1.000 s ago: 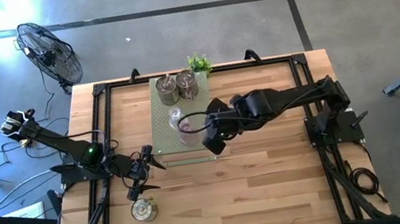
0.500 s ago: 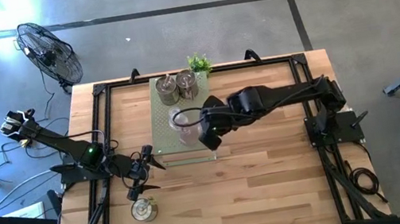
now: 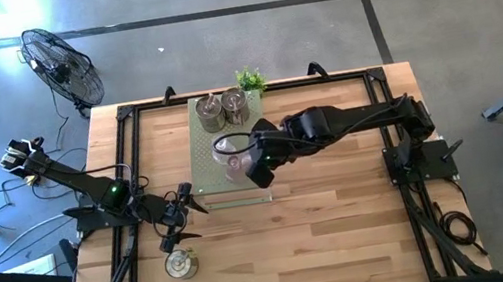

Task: Pick & Place candle stick holders
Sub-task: Put the pink candle holder on the shelf

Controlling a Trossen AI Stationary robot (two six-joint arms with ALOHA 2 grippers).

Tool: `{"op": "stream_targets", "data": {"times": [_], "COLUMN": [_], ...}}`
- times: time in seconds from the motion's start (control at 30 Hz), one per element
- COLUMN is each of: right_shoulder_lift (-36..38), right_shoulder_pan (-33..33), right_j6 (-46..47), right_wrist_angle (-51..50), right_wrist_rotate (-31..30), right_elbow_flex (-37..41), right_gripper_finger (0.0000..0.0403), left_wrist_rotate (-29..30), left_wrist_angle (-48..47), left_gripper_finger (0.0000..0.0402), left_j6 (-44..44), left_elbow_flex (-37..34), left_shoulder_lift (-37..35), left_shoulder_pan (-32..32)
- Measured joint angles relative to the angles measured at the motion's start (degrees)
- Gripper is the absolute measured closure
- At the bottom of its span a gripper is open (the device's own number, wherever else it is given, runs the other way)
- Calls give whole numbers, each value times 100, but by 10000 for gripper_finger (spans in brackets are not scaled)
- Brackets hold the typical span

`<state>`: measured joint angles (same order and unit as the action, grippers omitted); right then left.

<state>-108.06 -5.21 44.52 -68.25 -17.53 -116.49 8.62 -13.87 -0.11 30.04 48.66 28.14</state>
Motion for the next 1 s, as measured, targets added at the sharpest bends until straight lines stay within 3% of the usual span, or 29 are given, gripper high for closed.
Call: {"op": "stream_targets", "data": {"times": [0.77,1.0], "right_shoulder_lift": [-283,-283], "right_shoulder_pan": [114,146], "right_j6": [-108,48], "right_wrist_angle": [346,402], "right_wrist_rotate": [440,633], "right_elbow_flex": [-15,-15], "right_gripper_finger": [377,318], "left_wrist_rotate": [-25,-217], "left_wrist_angle": [7,-28], "left_gripper_finger": [101,101], "left_j6": [8,-14], "left_elbow_flex": [0,0], "left_shoulder_lift": [-1,0], "left_shoulder_pan": [0,0]}}
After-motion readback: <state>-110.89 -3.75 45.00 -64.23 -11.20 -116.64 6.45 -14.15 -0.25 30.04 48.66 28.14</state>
